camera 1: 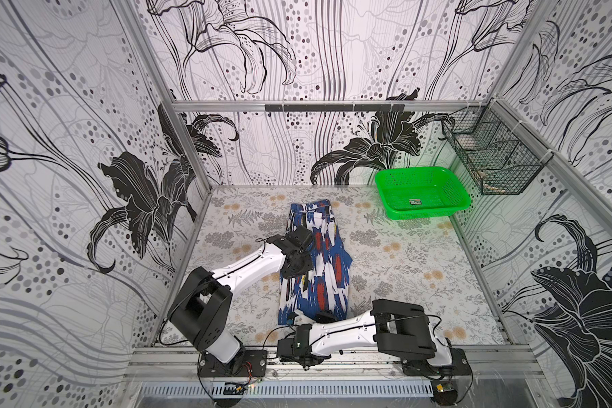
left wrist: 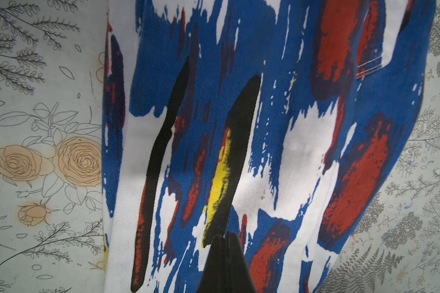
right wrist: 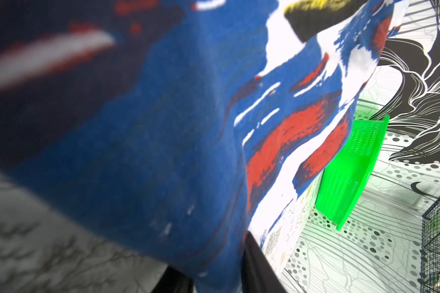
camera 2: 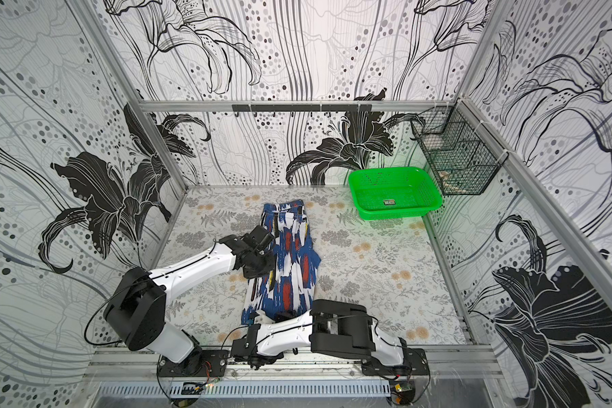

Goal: Roll up the long pants
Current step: Roll the long pant at the center of the board.

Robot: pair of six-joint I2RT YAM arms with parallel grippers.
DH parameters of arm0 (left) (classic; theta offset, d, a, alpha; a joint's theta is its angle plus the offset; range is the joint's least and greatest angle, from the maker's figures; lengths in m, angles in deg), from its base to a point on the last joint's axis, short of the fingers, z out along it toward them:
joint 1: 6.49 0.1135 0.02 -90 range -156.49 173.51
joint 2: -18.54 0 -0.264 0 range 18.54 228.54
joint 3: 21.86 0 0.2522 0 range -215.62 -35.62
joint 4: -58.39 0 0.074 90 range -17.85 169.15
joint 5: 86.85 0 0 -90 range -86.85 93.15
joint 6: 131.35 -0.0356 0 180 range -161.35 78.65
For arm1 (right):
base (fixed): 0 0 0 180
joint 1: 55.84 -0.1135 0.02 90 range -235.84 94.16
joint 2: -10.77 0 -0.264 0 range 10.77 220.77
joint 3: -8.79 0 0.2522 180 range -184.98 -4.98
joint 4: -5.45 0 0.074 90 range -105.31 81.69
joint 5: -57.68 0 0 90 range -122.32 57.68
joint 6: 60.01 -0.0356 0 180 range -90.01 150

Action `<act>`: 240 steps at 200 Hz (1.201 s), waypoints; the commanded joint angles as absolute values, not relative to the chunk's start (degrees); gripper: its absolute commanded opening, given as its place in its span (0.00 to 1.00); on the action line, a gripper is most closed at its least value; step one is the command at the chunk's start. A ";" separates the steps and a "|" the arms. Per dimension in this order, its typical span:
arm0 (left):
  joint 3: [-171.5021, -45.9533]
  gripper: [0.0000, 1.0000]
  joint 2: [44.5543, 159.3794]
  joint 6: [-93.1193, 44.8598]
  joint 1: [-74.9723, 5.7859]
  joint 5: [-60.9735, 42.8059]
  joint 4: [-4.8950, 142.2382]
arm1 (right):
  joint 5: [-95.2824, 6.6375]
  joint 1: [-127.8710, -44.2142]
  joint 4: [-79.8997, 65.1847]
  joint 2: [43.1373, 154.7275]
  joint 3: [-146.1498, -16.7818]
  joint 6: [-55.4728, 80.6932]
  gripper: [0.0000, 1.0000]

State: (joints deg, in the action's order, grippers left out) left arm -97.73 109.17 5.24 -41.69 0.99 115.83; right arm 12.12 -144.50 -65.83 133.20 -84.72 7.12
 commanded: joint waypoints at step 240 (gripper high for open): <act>-97.15 0.00 78.49 9.63 -39.63 13.27 140.26 | -61.33 -116.37 -57.32 121.61 -87.00 13.59 0.00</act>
State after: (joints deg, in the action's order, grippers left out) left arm -99.06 82.48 8.30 -40.06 14.02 137.63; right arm -48.44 -118.89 -62.52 119.15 -88.17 13.20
